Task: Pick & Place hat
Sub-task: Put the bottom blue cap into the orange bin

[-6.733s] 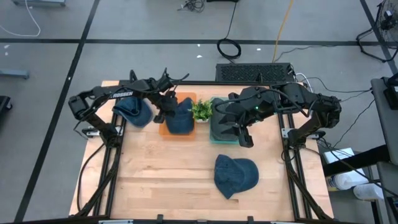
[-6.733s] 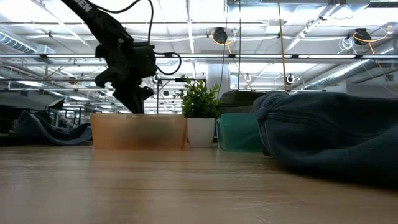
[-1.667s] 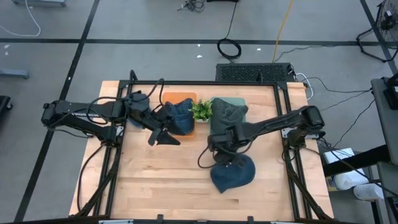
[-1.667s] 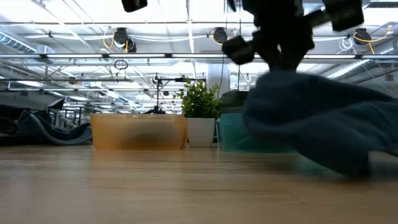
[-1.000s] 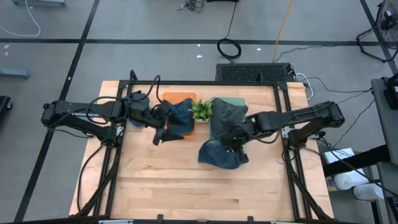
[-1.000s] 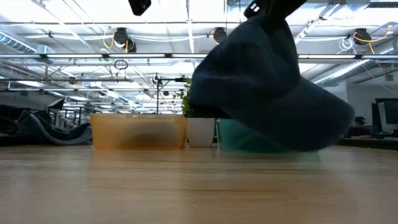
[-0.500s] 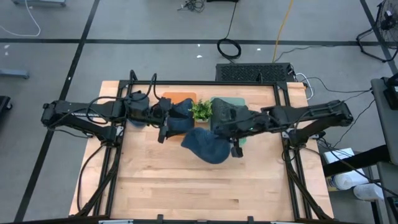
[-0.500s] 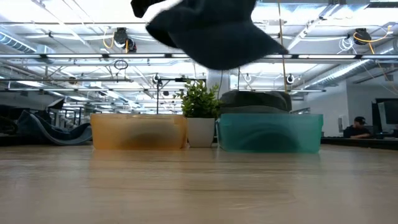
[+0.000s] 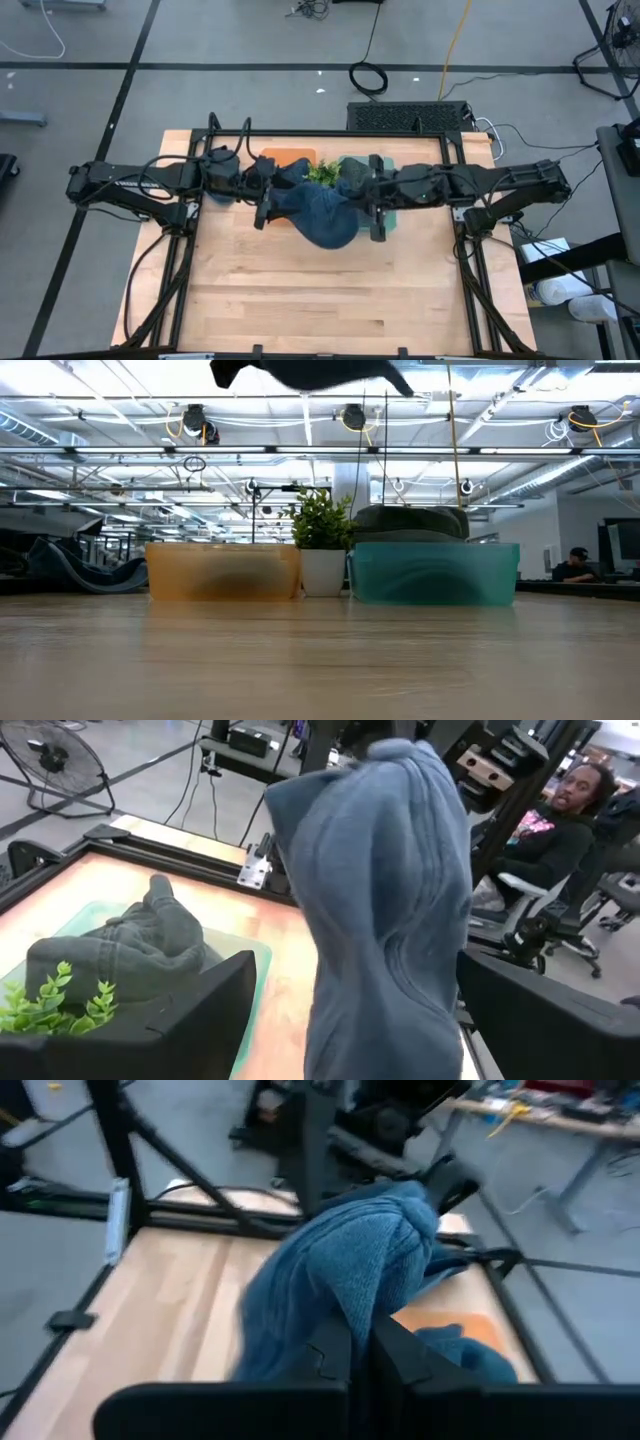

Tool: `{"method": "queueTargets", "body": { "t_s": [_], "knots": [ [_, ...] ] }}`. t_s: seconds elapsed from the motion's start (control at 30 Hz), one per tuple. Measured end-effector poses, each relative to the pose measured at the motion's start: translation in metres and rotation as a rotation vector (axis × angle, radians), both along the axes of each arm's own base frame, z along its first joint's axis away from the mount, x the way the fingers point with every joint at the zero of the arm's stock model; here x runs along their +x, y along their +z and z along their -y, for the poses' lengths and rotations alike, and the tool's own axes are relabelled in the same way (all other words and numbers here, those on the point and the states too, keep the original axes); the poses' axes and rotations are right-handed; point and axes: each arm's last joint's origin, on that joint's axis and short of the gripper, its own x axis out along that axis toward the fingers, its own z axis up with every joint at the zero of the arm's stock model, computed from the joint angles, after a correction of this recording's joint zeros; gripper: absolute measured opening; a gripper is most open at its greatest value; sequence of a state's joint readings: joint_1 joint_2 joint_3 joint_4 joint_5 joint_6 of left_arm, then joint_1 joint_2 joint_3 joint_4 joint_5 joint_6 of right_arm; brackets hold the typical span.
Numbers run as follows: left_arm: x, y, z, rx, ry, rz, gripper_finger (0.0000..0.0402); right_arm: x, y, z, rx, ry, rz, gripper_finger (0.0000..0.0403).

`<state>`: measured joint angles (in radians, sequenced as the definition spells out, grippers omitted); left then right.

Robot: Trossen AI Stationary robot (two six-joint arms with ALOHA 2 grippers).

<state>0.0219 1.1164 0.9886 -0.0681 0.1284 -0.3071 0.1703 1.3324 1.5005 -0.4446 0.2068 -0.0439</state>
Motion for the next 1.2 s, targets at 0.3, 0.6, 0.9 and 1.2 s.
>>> {"method": "queueTargets", "body": {
  "t_s": [0.3, 0.6, 0.9, 1.2],
  "knots": [
    [0.002, 0.011, 0.000, -0.013, 0.014, 0.110, 0.0353, -0.001, 0.014, 0.001, -0.023, -0.015, 0.056, 0.0000],
    [0.002, 0.012, -0.002, -0.007, 0.054, 0.125, 0.0353, 0.013, 0.003, -0.002, -0.017, 0.008, 0.030, 0.0000],
    [0.002, 0.011, -0.001, -0.022, 0.038, 0.118, 0.0353, 0.030, -0.005, -0.002, -0.032, 0.030, 0.041, 0.0000],
    [0.002, 0.011, 0.000, -0.079, -0.006, 0.112, 0.0261, 0.035, -0.007, 0.000, -0.054, 0.031, 0.050, 0.0000]
  ]
}}
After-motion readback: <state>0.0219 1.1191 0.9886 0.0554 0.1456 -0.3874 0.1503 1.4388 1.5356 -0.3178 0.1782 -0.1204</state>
